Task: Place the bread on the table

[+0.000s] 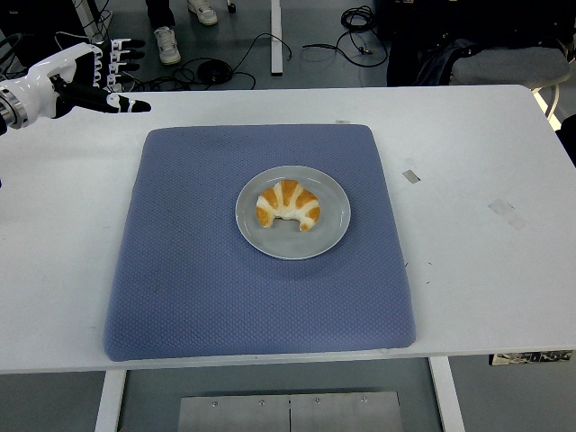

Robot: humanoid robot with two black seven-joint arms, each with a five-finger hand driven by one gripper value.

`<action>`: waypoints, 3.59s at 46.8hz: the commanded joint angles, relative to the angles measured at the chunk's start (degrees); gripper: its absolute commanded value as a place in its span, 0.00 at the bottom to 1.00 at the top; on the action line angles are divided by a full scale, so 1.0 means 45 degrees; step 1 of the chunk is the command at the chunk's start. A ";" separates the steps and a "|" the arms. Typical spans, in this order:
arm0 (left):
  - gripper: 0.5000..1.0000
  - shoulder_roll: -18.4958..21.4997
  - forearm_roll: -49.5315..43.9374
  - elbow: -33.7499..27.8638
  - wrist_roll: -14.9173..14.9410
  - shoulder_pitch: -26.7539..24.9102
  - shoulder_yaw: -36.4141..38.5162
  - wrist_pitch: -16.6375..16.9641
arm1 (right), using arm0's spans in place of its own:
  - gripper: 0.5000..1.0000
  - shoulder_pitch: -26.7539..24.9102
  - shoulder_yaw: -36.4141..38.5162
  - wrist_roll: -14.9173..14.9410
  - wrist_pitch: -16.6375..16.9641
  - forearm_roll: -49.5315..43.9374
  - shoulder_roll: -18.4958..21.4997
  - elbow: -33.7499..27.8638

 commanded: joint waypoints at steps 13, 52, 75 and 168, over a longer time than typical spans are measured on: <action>0.97 -0.0020 0.0563 0.0000 -0.0019 0.0019 -0.0039 0.0064 | 1.00 0.0000 0.0000 0.0000 0.0002 -0.0013 0.0000 0.0000; 0.95 -0.0059 0.0758 0.0000 0.0078 -0.0410 0.0000 -0.0132 | 1.00 0.0000 0.0000 0.0000 0.0002 -0.0013 0.0000 0.0000; 0.91 -0.0917 0.1636 -0.0175 0.0625 -0.1582 0.1797 -0.0093 | 1.00 0.0000 0.0000 0.0000 0.0002 -0.0013 0.0000 0.0000; 0.84 -0.3847 0.4099 -0.1855 0.2539 -0.2696 0.3984 0.0064 | 1.00 0.0000 0.0000 0.0000 0.0002 0.0006 0.0000 0.0000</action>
